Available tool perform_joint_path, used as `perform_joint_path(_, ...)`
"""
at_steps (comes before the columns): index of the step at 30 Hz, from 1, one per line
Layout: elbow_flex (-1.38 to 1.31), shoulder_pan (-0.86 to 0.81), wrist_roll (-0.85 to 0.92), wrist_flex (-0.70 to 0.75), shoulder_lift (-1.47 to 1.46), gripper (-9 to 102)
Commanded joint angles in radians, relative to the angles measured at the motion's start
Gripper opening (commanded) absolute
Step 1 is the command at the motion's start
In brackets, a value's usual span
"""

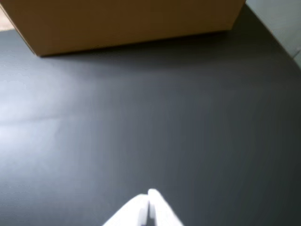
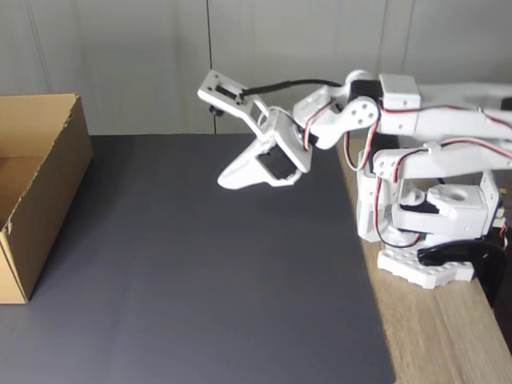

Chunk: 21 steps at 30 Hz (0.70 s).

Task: Grasp a ball and put it in the box.

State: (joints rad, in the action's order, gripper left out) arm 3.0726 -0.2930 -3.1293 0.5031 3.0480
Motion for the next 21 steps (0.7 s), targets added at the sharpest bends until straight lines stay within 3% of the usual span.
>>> perform_joint_path(1,0.021,-0.009,0.006,0.075,0.080,0)
perform_joint_path(11,0.074,0.023,0.014,0.086,0.081,0)
perform_joint_path(21,0.074,0.051,0.057,0.367,0.081,0)
